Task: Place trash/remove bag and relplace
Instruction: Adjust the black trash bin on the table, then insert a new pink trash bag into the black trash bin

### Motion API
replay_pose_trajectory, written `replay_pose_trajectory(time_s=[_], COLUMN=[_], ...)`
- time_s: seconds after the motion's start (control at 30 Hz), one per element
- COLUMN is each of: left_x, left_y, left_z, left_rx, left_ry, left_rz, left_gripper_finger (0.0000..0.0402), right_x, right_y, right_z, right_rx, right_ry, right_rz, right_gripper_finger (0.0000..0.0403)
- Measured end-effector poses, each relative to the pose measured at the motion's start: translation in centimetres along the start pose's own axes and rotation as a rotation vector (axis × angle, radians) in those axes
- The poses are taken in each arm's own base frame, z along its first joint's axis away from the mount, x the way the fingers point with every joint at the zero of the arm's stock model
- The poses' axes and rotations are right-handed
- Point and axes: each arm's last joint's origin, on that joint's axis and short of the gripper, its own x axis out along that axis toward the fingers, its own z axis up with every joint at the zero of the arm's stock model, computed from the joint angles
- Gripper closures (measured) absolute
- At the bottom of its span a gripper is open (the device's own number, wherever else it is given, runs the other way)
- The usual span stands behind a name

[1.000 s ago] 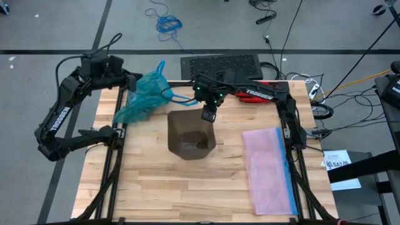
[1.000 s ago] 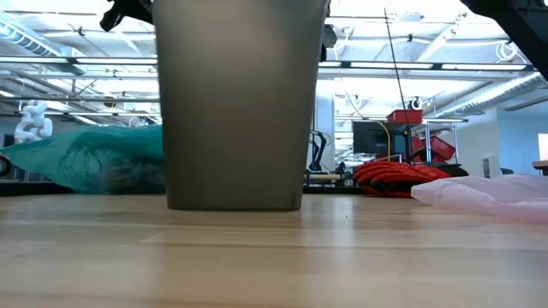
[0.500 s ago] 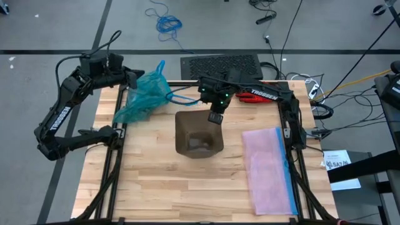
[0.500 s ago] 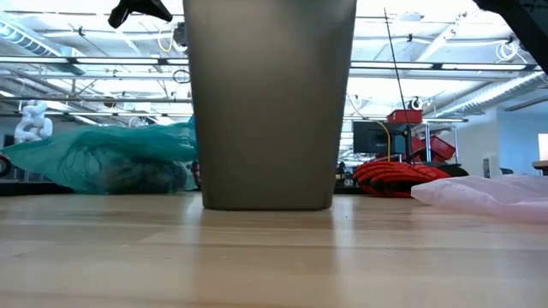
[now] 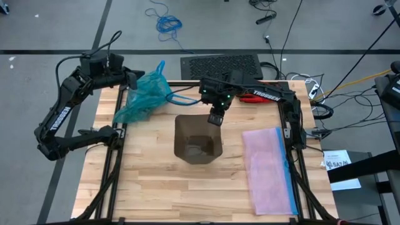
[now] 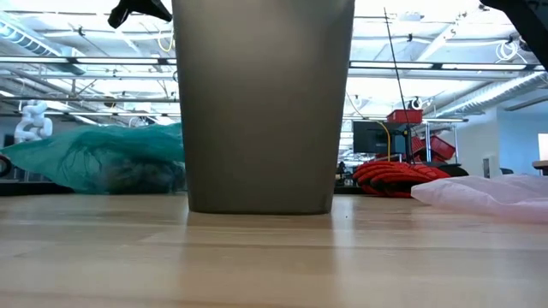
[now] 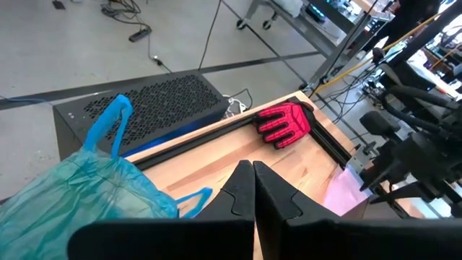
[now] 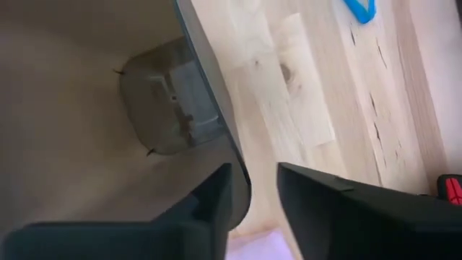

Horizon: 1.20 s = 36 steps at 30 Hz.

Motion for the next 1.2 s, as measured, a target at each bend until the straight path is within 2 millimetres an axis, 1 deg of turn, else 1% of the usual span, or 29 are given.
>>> replay_pose_trajectory(time_s=[0.1, 0.17, 0.27, 0.33, 0.4, 0.47, 0.53, 0.6, 0.7, 0.8, 0.83, 0.9, 1.07, 1.2], left_x=[0.0, 0.0, -0.1, -0.1, -0.2, -0.3, -0.5, -0.8, -1.3, -1.8, -1.9, -2.1, -2.3, -2.2], left_y=[0.0, 0.0, 0.1, 0.1, 0.1, 0.1, 0.0, -0.1, -0.2, -0.3, -0.3, -0.4, -0.4, -0.4], left_z=[0.0, -0.1, -0.3, -0.4, -0.5, -0.5, -0.5, -0.6, -0.7, -0.8, -0.8, -0.9, -0.9, -0.9], left_rx=[0.008, 0.014, 0.016, 0.028, 0.034, 0.034, 0.035, 0.038, 0.043, 0.047, 0.048, 0.048, 0.05, 0.056], left_ry=[0.004, 0.011, 0.028, 0.037, 0.041, 0.038, 0.033, 0.024, 0.01, -0.003, -0.006, -0.009, -0.013, -0.012], left_rz=[0.0, 0.002, 0.009, 0.011, 0.012, 0.011, 0.009, 0.007, 0.002, -0.003, -0.004, -0.005, -0.006, -0.006], left_gripper_finger=[0.0402, 0.0402, 0.0402, 0.0402, 0.0402, 0.0402, 0.0402, 0.0402, 0.0402, 0.0402, 0.0402, 0.0402, 0.0402, 0.0402], right_x=[-0.5, -1.6, -3.7, -5.0, -5.9, -6.2, -5.7, -4.4, -1.7, 1.3, 2.2, 3.2, 4.7, 6.1], right_y=[-0.2, -0.7, -2.3, -3.6, -4.9, -6.3, -7.6, -8.9, -10.6, -11.7, -11.8, -11.8, -11.1, -10.7], right_z=[-0.2, -0.5, -1.3, -1.8, -2.2, -2.4, -2.6, -2.9, -3.9, -5.9, -6.8, -8.7, -13.7, -16.9], right_rx=[0.004, 0.004, 0.03, 0.037, 0.035, 0.021, 0.008, 0.006, 0.039, 0.059, 0.057, 0.052, 0.049, 0.035], right_ry=[-0.013, -0.037, -0.092, -0.125, -0.147, -0.155, -0.123, -0.065, 0.054, 0.199, 0.242, 0.304, 0.412, 0.501], right_rz=[0.002, 0.006, -0.003, -0.014, -0.029, -0.035, -0.033, -0.039, -0.012, 0.016, 0.036, 0.073, 0.159, 0.184], right_gripper_finger=[0.0265, 0.0242, 0.0217, 0.0207, 0.0205, 0.0206, 0.021, 0.0213, 0.0217, 0.0217, 0.0217, 0.0217, 0.0217, 0.0218])
